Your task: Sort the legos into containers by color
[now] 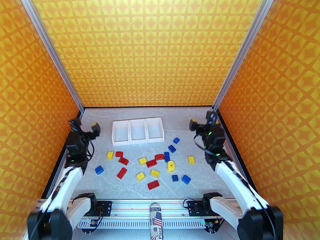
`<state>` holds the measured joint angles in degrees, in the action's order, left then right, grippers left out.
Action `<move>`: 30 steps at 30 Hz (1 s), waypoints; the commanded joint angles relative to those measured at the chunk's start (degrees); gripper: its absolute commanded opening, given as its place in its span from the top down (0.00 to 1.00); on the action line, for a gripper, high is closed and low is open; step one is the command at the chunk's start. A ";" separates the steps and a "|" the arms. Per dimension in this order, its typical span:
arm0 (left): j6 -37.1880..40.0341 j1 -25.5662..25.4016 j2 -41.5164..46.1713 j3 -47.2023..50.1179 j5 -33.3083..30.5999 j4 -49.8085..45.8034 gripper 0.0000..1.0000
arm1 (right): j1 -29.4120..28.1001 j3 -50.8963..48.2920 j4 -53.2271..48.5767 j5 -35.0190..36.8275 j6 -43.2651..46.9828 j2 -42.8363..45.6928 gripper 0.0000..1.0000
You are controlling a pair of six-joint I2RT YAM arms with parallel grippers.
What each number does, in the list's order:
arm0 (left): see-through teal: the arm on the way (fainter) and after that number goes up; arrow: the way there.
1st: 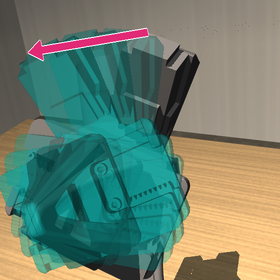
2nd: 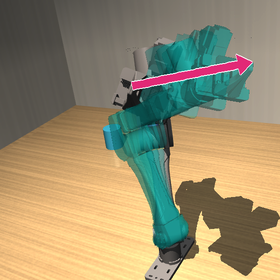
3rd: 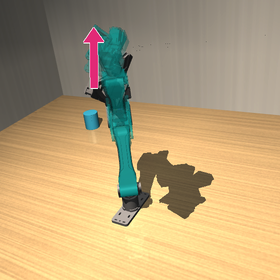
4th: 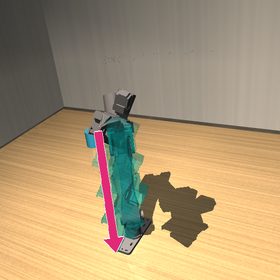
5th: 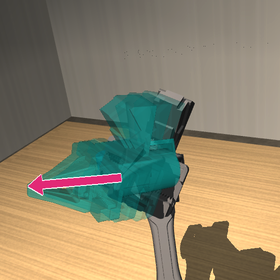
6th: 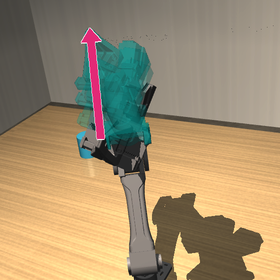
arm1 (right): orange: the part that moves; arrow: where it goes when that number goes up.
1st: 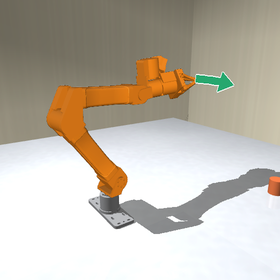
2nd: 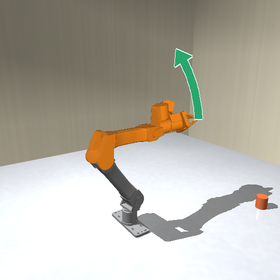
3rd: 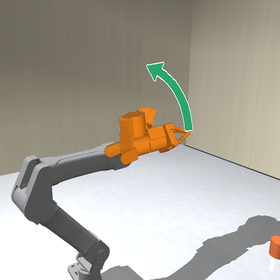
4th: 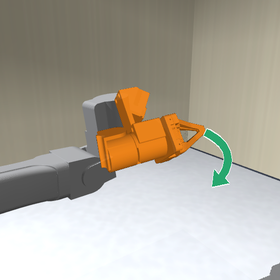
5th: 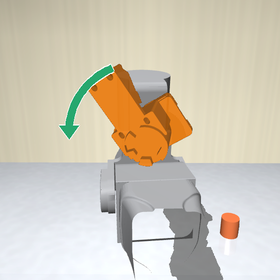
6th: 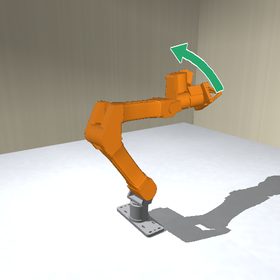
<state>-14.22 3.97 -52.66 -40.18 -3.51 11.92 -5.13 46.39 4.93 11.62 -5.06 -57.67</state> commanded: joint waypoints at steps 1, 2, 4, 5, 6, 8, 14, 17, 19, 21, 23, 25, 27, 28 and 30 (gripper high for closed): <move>-5.87 -4.28 2.64 -5.00 -1.07 -16.37 0.01 | -0.30 4.96 -16.66 -1.78 -5.44 0.10 0.01; -6.25 -5.63 3.27 -5.95 -1.10 -17.45 0.01 | -0.27 6.59 -19.09 -2.79 -6.16 -0.47 0.01; -6.78 -8.88 3.88 -9.12 -1.12 -21.48 0.01 | -0.32 10.60 -25.75 -5.69 -7.36 -2.61 0.02; -6.71 -10.01 3.68 -11.00 -1.15 -23.89 0.01 | -0.28 11.95 -28.50 -6.55 -8.09 -3.60 0.02; -6.70 -11.56 3.26 -13.29 -1.06 -26.84 0.01 | -0.32 13.01 -31.45 -7.85 -9.01 -4.70 0.02; -6.50 -14.09 2.54 -16.84 -1.11 -32.22 0.01 | -0.32 13.28 -35.95 -11.68 -9.96 -6.17 0.02; -8.26 -17.58 1.45 -22.26 0.91 -43.36 0.01 | -0.32 6.57 -42.65 -21.95 -13.32 -9.34 0.01; -4.80 -18.67 1.12 -22.19 7.01 -44.05 0.01 | -0.30 1.72 -43.34 -18.72 -16.84 -7.90 0.02; -3.66 -19.52 0.99 -21.72 7.10 -44.06 0.01 | -0.32 -0.96 -43.34 -17.67 -18.48 -7.30 0.04; -3.53 -19.85 0.73 -21.63 7.19 -43.94 0.01 | -0.31 -2.78 -43.60 -16.52 -19.28 -7.52 0.07; -3.49 -19.84 0.47 -21.51 7.11 -43.12 0.01 | -0.32 -3.87 -43.53 -15.93 -19.65 -8.10 0.10; -3.45 -19.88 0.31 -21.41 7.18 -42.12 0.01 | -0.32 -4.55 -42.94 -15.82 -19.72 -8.92 0.13; -3.44 -19.88 0.17 -21.47 7.21 -41.88 0.01 | -0.32 -4.64 -42.60 -15.92 -19.54 -10.08 0.15; -3.45 -19.88 0.02 -21.51 7.22 -41.84 0.01 | -0.30 -4.60 -42.56 -15.89 -19.33 -10.92 0.17; -3.53 -19.88 -0.16 -21.52 7.14 -41.98 0.01 | -0.32 -4.30 -42.64 -15.21 -19.02 -12.48 0.20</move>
<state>-18.83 -15.73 -52.69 -61.23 2.37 -29.85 -5.26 42.26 -38.06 -5.34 -23.62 -68.12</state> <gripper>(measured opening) 0.989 0.809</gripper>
